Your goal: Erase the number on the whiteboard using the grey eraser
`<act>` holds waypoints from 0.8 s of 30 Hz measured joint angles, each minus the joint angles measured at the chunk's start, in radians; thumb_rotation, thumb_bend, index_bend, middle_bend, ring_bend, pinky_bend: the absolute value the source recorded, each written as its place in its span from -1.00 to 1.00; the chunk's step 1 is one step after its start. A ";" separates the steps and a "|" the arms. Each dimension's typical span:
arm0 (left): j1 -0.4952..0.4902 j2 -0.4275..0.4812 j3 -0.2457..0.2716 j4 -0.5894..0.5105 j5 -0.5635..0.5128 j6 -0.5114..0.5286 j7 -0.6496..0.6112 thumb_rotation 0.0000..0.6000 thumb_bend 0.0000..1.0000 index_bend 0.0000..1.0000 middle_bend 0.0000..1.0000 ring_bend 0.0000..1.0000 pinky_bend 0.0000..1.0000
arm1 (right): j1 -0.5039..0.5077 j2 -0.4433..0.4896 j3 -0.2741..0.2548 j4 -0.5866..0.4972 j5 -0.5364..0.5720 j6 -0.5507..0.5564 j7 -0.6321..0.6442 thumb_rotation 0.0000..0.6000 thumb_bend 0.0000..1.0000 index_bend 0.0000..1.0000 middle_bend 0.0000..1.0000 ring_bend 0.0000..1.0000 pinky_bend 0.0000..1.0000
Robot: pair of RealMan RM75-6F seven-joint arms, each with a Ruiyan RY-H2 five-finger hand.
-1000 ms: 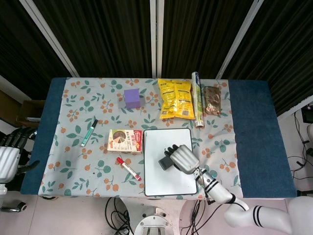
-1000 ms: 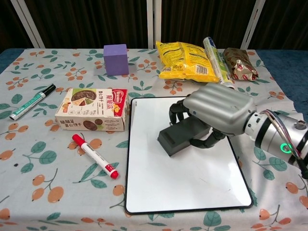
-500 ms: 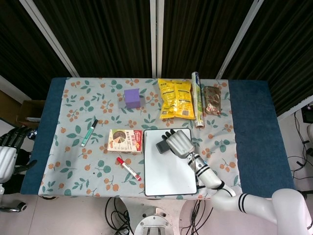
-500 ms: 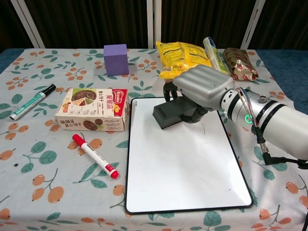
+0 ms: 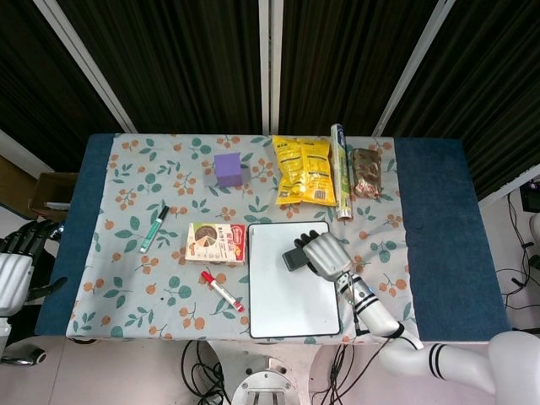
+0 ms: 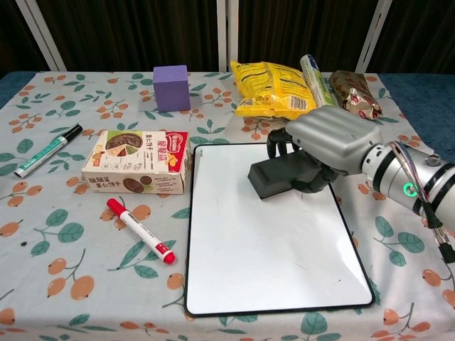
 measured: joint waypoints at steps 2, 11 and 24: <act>-0.001 0.000 0.001 -0.004 0.002 0.000 0.005 1.00 -0.97 -0.72 -0.75 -0.77 -0.57 | -0.015 0.020 -0.028 -0.028 -0.022 0.017 0.011 1.00 -0.28 0.78 0.45 0.27 0.42; -0.004 0.001 0.003 -0.031 0.011 -0.002 0.035 1.00 -0.97 -0.72 -0.75 -0.77 -0.57 | -0.047 0.109 -0.121 -0.165 -0.094 0.033 0.027 1.00 -0.28 0.80 0.47 0.29 0.45; -0.001 0.006 0.005 -0.046 0.015 0.004 0.046 1.00 -0.97 -0.72 -0.75 -0.77 -0.57 | -0.100 0.314 -0.219 -0.353 -0.225 0.124 0.123 1.00 -0.28 0.82 0.48 0.30 0.46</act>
